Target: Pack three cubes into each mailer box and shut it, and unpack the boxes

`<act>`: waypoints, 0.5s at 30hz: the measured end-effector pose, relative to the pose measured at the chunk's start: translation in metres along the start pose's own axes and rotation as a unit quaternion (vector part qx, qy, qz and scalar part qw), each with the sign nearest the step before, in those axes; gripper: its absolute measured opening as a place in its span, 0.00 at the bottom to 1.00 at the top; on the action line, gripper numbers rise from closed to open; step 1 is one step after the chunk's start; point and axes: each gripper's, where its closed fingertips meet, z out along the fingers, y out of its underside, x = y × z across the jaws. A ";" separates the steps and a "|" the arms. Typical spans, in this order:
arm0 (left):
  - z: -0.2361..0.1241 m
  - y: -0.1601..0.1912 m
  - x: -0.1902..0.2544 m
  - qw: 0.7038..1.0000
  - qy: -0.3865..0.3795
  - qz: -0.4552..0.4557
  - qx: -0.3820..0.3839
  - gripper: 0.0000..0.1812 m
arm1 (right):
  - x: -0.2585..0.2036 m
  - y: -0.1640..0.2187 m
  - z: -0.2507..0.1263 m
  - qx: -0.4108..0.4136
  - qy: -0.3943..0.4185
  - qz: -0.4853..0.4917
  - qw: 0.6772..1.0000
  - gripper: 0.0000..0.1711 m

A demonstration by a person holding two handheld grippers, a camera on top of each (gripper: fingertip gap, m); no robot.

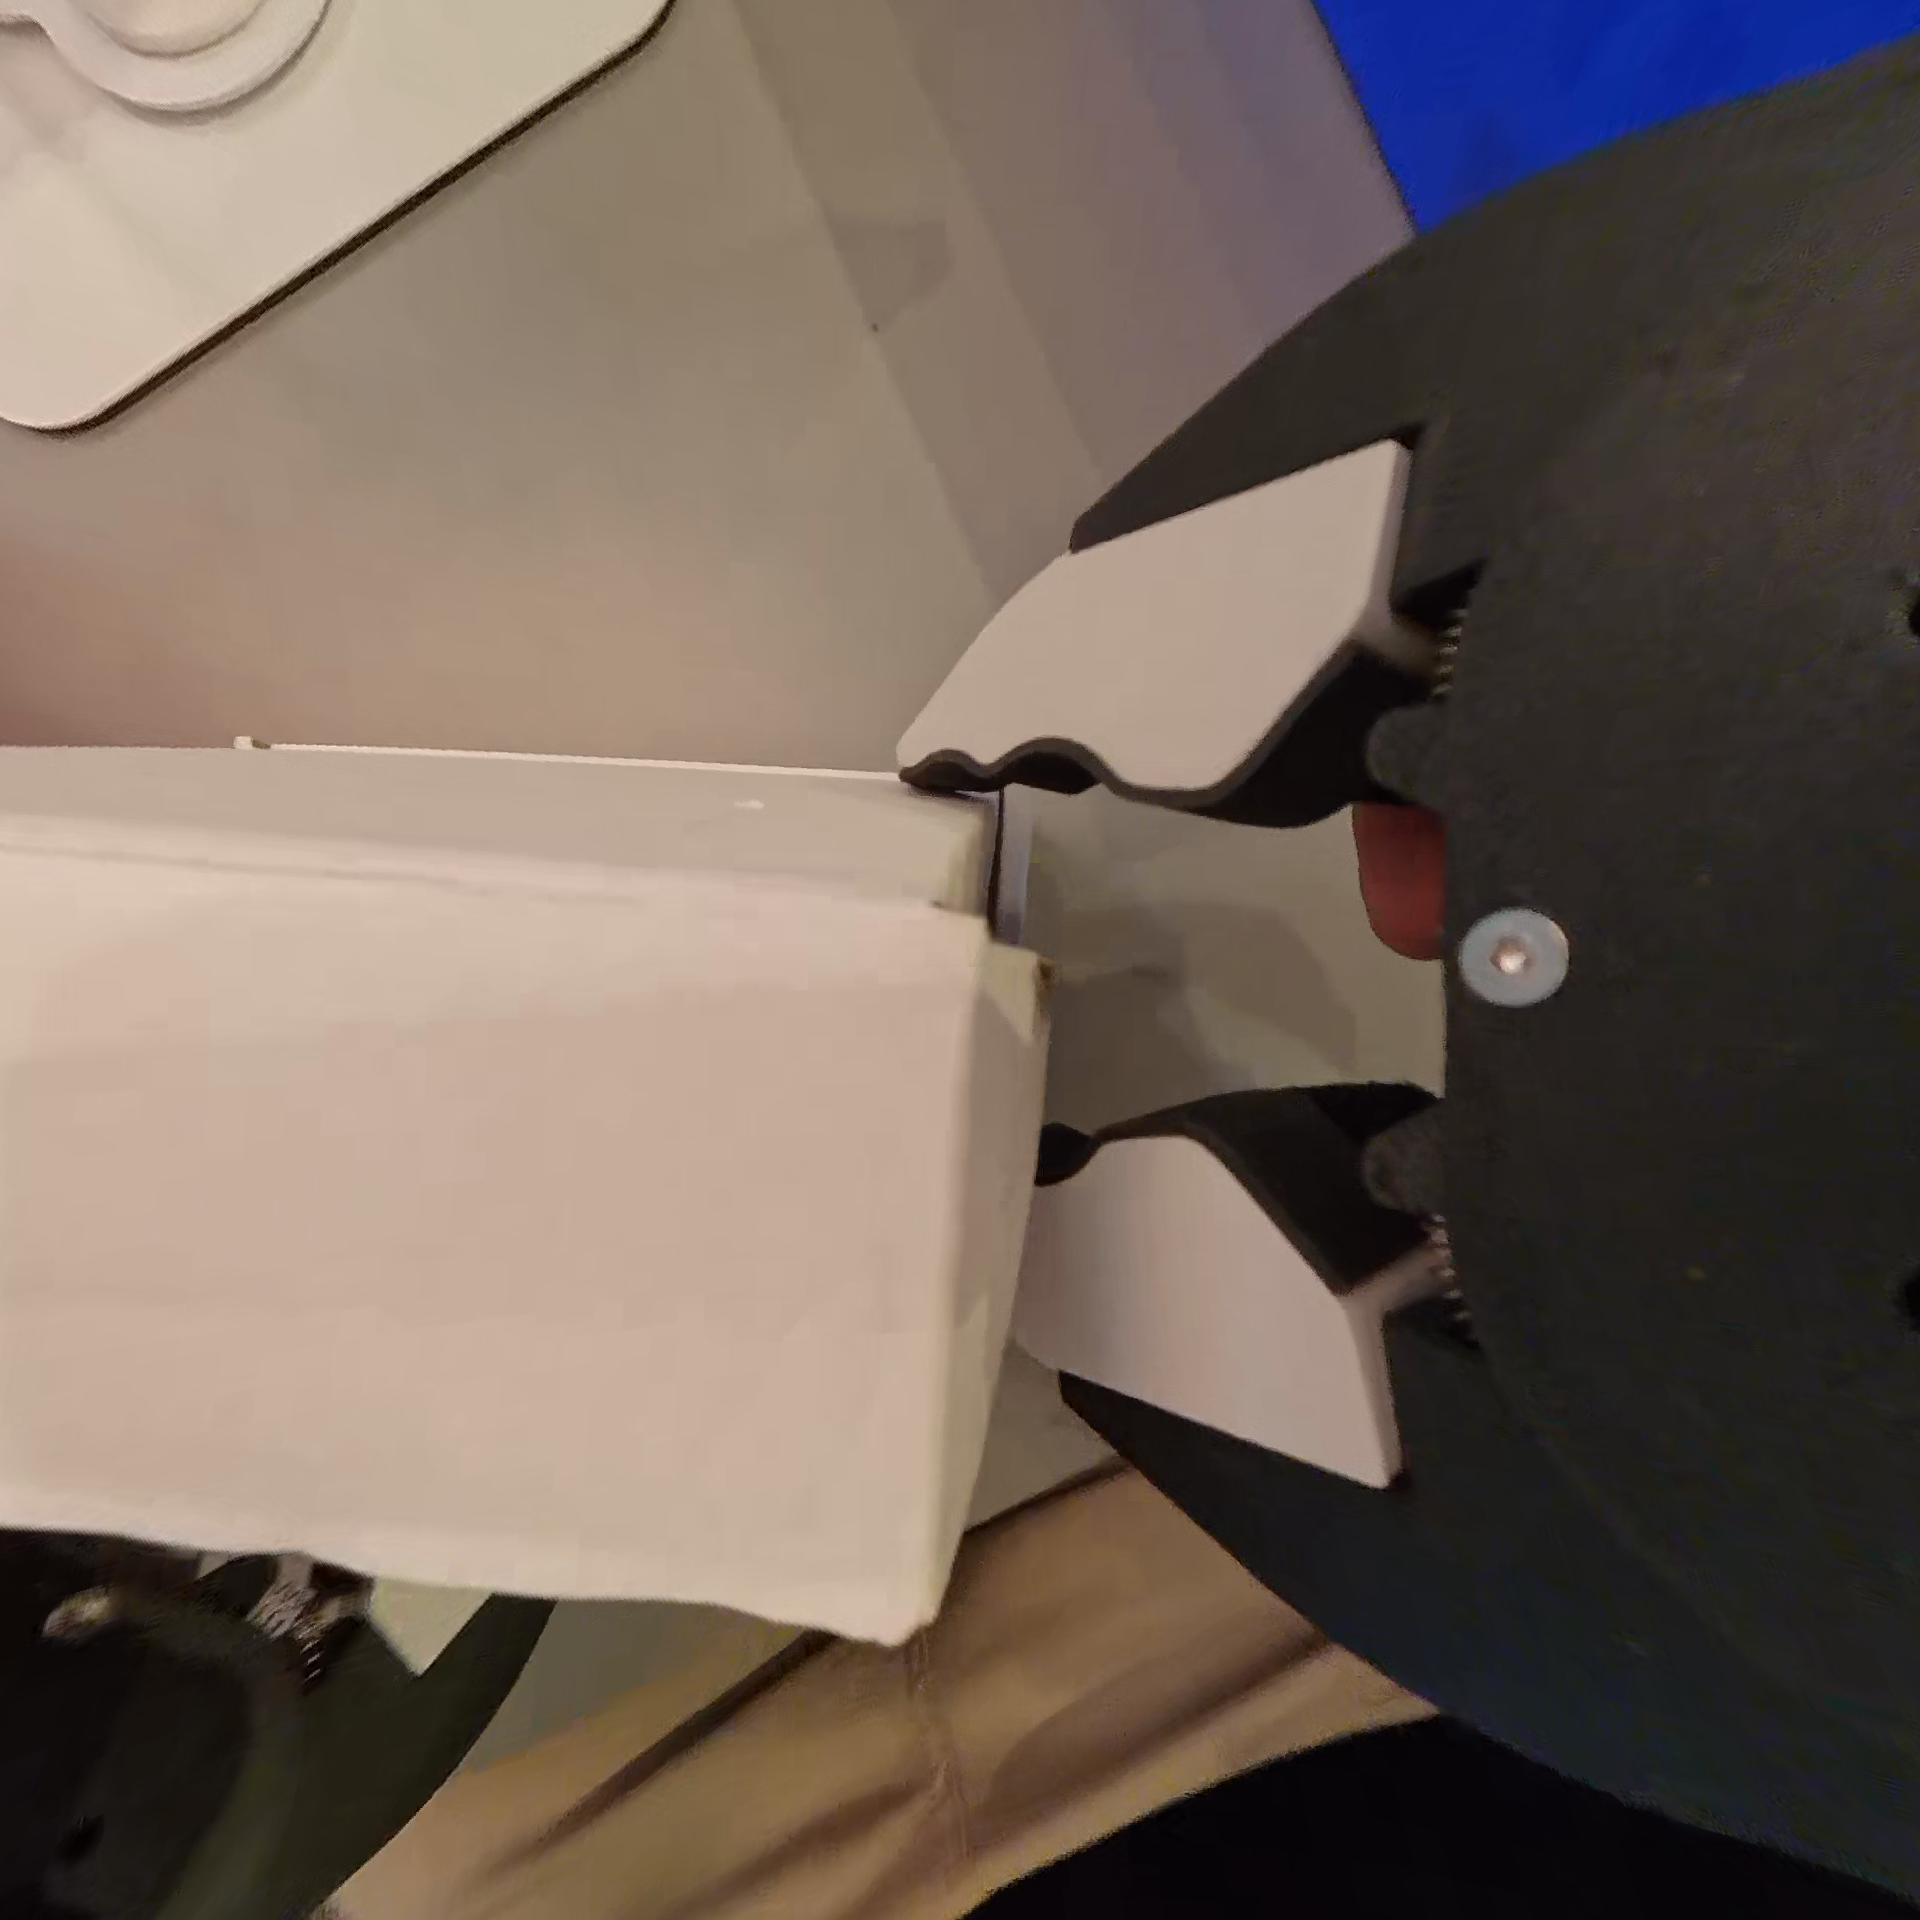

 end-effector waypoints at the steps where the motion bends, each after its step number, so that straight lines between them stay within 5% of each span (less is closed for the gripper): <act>1: 0.000 0.001 0.000 1.000 -0.002 0.004 -0.002 0.63 | 0.000 0.000 0.002 -0.003 0.005 -0.005 1.000 0.36; 7: -0.004 0.004 0.002 1.000 0.009 0.017 -0.002 0.60 | -0.010 0.010 0.007 -0.026 -0.020 -0.034 0.999 0.48; 15: -0.001 0.005 0.002 1.000 0.009 0.006 -0.007 0.60 | -0.017 -0.001 -0.026 -0.002 -0.025 -0.080 0.996 0.52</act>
